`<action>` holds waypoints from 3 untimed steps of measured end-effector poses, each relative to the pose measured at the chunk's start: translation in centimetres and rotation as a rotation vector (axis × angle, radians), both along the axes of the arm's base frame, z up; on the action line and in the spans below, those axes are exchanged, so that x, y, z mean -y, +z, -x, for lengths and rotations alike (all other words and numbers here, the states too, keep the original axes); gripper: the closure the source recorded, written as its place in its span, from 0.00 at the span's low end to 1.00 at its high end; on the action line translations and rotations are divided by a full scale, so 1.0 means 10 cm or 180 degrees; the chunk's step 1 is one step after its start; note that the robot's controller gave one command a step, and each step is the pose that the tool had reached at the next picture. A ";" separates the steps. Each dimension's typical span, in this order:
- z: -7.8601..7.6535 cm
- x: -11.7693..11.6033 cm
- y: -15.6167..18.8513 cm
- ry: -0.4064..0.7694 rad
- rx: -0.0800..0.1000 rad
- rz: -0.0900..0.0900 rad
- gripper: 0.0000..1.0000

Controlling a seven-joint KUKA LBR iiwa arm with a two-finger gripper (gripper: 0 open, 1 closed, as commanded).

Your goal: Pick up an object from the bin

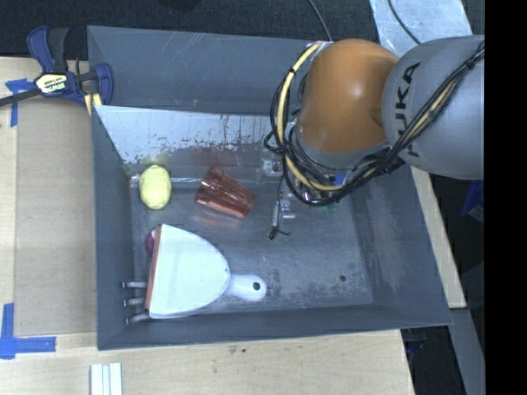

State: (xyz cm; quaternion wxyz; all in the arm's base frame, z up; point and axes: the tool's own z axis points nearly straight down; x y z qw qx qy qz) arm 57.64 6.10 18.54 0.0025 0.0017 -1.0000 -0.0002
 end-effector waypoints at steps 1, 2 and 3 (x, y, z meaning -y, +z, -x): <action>-0.02 0.00 0.05 -0.0007 0.0027 -0.0001 0.00; -0.46 -0.05 -0.54 -0.0011 0.0029 -0.0003 0.00; -0.49 -0.16 -0.45 0.0518 0.0076 -0.0004 0.00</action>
Offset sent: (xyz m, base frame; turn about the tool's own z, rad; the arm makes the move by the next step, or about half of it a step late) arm 0.0456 0.0059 -0.0539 0.0051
